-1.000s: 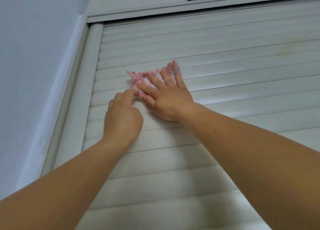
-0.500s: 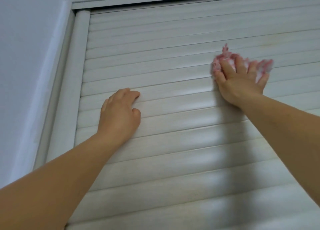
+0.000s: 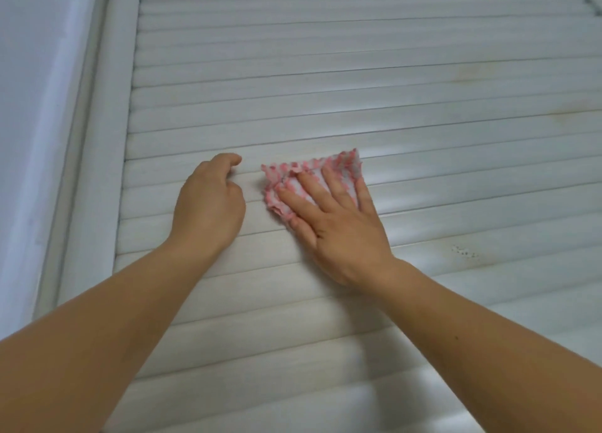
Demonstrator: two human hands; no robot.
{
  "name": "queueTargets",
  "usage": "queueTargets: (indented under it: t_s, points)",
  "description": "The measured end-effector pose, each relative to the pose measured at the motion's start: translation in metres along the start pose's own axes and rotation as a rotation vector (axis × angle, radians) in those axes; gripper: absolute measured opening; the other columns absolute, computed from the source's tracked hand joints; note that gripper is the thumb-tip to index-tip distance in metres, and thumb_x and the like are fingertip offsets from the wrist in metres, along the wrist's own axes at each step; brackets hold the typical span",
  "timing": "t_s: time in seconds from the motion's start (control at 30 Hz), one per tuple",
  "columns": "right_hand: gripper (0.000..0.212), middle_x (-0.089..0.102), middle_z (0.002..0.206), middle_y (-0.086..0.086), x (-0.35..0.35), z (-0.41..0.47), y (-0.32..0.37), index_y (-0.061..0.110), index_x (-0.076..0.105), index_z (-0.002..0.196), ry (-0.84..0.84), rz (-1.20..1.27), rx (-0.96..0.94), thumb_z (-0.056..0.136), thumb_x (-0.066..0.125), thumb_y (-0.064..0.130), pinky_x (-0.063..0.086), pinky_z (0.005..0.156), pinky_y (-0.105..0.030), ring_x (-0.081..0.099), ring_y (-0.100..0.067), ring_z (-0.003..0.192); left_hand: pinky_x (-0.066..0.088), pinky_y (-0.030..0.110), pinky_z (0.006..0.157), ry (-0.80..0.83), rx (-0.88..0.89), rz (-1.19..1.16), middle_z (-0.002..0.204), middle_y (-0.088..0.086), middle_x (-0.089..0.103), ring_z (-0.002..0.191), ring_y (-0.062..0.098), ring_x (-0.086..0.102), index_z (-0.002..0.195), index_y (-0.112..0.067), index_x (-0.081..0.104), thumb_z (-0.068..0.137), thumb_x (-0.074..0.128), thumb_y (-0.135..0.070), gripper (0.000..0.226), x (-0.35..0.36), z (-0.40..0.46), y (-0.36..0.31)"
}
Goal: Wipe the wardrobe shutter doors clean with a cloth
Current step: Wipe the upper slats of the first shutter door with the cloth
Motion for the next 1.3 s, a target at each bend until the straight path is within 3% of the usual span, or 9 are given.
queueTargets:
  t_s: [0.23, 0.33, 0.4, 0.53, 0.67, 0.83, 1.03, 1.1, 1.3]
  points:
    - [0.054, -0.006, 0.16, 0.008, -0.013, -0.021, -0.112, 0.046, 0.002, 0.148, 0.061, -0.027, 0.415, 0.096, 0.006, 0.059, -0.015, 0.113, -0.051, -0.014, -0.023, 0.145, 0.018, 0.042, 0.113, 0.154, 0.054, 0.14, 0.146, 0.007, 0.037, 0.135, 0.023, 0.03, 0.13, -0.019, 0.053, 0.091, 0.044, -0.008, 0.042, 0.014, -0.013, 0.002]
    - [0.053, -0.007, 0.16, 0.001, -0.015, -0.019, -0.113, 0.039, 0.003, 0.151, 0.069, 0.023, 0.606, 0.1, 0.012, 0.05, -0.014, 0.111, -0.057, -0.014, -0.028, 0.145, 0.014, 0.042, 0.114, 0.183, 0.063, 0.138, 0.149, 0.007, 0.032, 0.139, 0.022, 0.023, 0.13, -0.019, 0.053, 0.092, 0.042, -0.006, 0.042, 0.012, -0.015, 0.003]
    - [0.055, -0.012, 0.159, -0.004, -0.009, -0.014, -0.082, 0.035, -0.002, 0.151, 0.091, 0.003, 0.59, 0.1, 0.01, 0.05, -0.016, 0.11, -0.058, -0.017, -0.032, 0.144, 0.013, 0.043, 0.114, 0.199, 0.062, 0.16, 0.149, 0.007, 0.03, 0.139, 0.022, 0.022, 0.131, -0.019, 0.052, 0.092, 0.041, -0.007, 0.042, 0.013, -0.015, 0.004]
    - [0.057, -0.014, 0.159, 0.003, 0.001, -0.012, -0.011, 0.044, -0.006, 0.148, 0.061, -0.049, 0.196, 0.092, -0.005, 0.057, -0.022, 0.108, -0.054, -0.021, -0.029, 0.143, 0.016, 0.047, 0.112, 0.172, 0.004, 0.207, 0.147, 0.006, 0.033, 0.136, 0.023, 0.025, 0.13, -0.021, 0.051, 0.092, 0.043, -0.013, 0.04, 0.014, -0.013, 0.006]
    - [0.066, -0.01, 0.159, 0.012, -0.007, -0.009, -0.041, 0.053, -0.008, 0.144, 0.093, -0.054, 0.102, 0.079, -0.014, 0.063, -0.018, 0.113, -0.048, -0.018, -0.021, 0.144, 0.022, 0.053, 0.107, 0.148, -0.06, 0.23, 0.139, 0.002, 0.037, 0.13, 0.021, 0.033, 0.125, -0.024, 0.05, 0.091, 0.042, -0.016, 0.035, 0.016, -0.017, -0.002]
    - [0.062, -0.008, 0.159, 0.012, -0.019, -0.004, -0.136, 0.047, 0.0, 0.148, 0.094, -0.045, 0.321, 0.089, 0.002, 0.066, -0.018, 0.112, -0.051, -0.016, -0.025, 0.145, 0.023, 0.053, 0.106, 0.129, -0.124, 0.279, 0.13, 0.003, 0.039, 0.119, 0.023, 0.04, 0.121, -0.021, 0.048, 0.093, 0.039, -0.019, 0.029, 0.017, -0.017, -0.013]
    - [0.054, -0.004, 0.16, 0.002, -0.035, -0.004, -0.215, 0.037, 0.006, 0.151, 0.07, 0.006, 0.704, 0.099, 0.012, 0.05, -0.02, 0.107, -0.058, -0.01, -0.032, 0.145, 0.019, 0.052, 0.108, 0.114, -0.153, 0.423, 0.13, 0.007, 0.037, 0.124, 0.026, 0.035, 0.123, -0.018, 0.042, 0.091, 0.041, -0.025, 0.032, 0.026, -0.014, -0.025]
    - [0.053, -0.009, 0.16, 0.001, -0.031, 0.007, -0.193, 0.039, 0.003, 0.151, 0.092, 0.002, 0.649, 0.099, 0.01, 0.051, -0.023, 0.105, -0.057, -0.015, -0.032, 0.144, 0.015, 0.053, 0.11, 0.127, -0.074, 0.454, 0.138, 0.005, 0.031, 0.132, 0.024, 0.025, 0.13, -0.021, 0.038, 0.092, 0.041, -0.027, 0.039, 0.04, -0.013, -0.044]
    - [0.056, -0.008, 0.159, 0.011, -0.032, 0.029, -0.149, 0.05, -0.003, 0.146, 0.081, -0.036, 0.075, 0.092, -0.002, 0.062, -0.019, 0.112, -0.05, -0.016, -0.022, 0.145, 0.003, 0.051, 0.113, 0.216, 0.172, 0.416, 0.152, -0.005, 0.016, 0.142, 0.015, 0.004, 0.143, -0.029, 0.024, 0.094, 0.04, -0.029, 0.052, 0.096, -0.004, -0.123]
Point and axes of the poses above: each hand's wrist, its own z-axis towards the middle knuckle, its own x-axis out of the palm, y = z × x, the point moved 7 cm from there along z, towards the middle knuckle
